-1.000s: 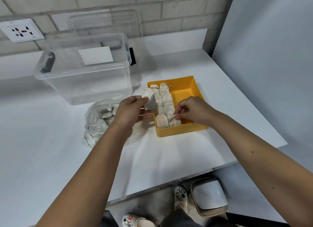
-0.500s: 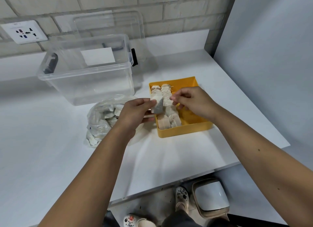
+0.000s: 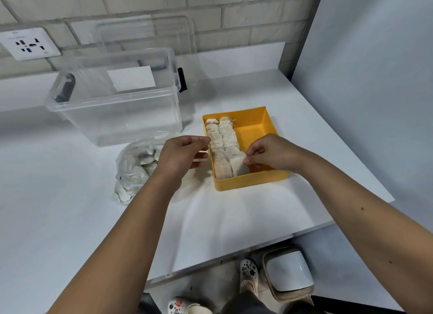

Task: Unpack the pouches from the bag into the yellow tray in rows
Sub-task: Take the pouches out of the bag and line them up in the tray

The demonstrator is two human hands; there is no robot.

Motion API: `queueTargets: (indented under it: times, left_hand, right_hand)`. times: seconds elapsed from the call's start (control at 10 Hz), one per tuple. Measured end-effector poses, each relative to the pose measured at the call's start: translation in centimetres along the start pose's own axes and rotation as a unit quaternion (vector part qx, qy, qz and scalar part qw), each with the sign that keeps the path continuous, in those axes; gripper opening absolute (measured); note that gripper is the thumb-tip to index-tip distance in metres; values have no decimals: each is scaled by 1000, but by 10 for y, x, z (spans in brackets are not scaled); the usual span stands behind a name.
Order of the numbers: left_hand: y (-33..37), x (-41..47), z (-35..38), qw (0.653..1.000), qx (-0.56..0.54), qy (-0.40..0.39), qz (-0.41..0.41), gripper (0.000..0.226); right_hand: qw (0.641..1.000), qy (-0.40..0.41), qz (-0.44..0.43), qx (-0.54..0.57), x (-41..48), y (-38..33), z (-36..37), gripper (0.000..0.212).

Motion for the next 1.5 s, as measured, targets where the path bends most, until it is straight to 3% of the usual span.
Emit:
queueTargets:
  times: [0.2,0.4,0.6,0.7,0.8,1.0,1.1,1.3,1.4,1.5]
  left_hand:
    - [1,1,-1,1000,5,0,-2,12]
    - [1,3,-1,1000,4,-1,-6,9]
    - [-1,-1,0,1000,6,-3,-9,11]
    - [-1,-2,-3,1000,2,-3,-10,10]
    - [4,-2,-14,1000,-11,3,-4,9]
    - [30,7,-85,996,-7,75,51,11]
    - [36,15,-121,991,13,115,71,11]
    - [17,15,-121,981,128,105,104,8]
    - [12,17,-119,975,150,113,114,8]
    - [9,17,-118,975,146,117,116,8]
  right_hand:
    - [998,20,4,-59,5,4,10,14]
    - [997,63,43,-23,10,13,10,14]
    - [996,20,63,-55,7,17,16,22]
    - [991,72,52,-96,9,10,5,28]
    - [983,167,-12,-70,9,-19,-6,30]
    - [978,99,-95,156,9,-81,30,13]
    - [971,86,-129,180,11,-103,51,11]
    - [979,0,-200,45,13,-134,102,18]
    - [976,-17,-204,-78,22,-133,119,21]
    - [977,14,-182,-111,30,-127,118,25]
Point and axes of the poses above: each hand's wrist, its own x-axis towards the middle knuckle, its own z-axis out of the palm, y = z × x, the point moved 7 cm from there along x, towards the middle knuckle, and after that the axes turned 13 degrees about y, right-handed, at the moved point
